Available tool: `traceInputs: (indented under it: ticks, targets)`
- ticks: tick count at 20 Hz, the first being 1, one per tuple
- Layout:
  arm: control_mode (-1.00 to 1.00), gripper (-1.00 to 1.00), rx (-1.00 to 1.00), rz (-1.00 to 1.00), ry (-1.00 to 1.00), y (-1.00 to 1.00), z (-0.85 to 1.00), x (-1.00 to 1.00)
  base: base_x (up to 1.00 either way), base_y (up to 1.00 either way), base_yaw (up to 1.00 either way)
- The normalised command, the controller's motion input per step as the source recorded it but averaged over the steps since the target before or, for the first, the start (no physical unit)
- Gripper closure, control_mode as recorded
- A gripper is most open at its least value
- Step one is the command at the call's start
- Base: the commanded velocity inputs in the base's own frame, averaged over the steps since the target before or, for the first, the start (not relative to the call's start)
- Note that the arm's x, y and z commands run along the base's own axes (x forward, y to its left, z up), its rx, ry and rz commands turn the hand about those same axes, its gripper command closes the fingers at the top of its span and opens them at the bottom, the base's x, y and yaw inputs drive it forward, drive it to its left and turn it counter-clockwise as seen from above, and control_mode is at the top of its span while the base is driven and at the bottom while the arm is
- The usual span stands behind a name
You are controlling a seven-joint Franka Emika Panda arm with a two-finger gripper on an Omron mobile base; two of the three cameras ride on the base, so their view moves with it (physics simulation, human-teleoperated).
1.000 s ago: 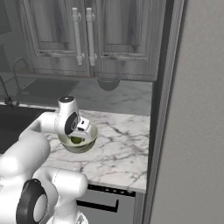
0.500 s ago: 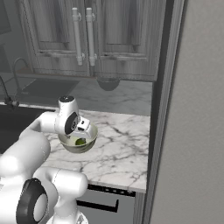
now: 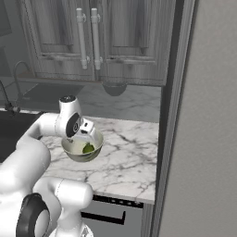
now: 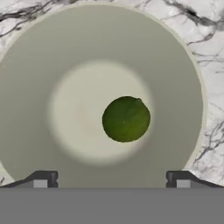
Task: Take the peach, lime, and potato from the freezer and place them in the bowl on the counter.
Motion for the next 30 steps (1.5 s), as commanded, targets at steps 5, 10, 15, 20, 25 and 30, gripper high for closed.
traceInputs:
  ticks: [5,10,15,20,25,30]
  targets:
    - [-1.0,-1.0,-0.05,0.0,0.0,0.0,0.61,-0.6,0.0,0.0,0.0]
    - [-1.0,-1.0,-0.03,0.0,-0.02,-0.01,0.69,-0.76,0.0,0.0,0.0]
    - [-1.0,-1.0,0.0,0.0,0.0,-0.02,0.69,-0.64,0.0,0.0,0.0]
    - [-1.0,-1.0,0.0,0.0,0.0,0.0,0.7,-0.52,0.0,0.0,0.0]
    - [-1.0,-1.0,0.01,0.0,0.0,-0.02,0.62,-0.53,0.0,0.0,0.0]
    - [-1.0,-1.0,0.01,0.01,-0.01,0.0,0.45,-0.46,0.0,0.0,0.0]
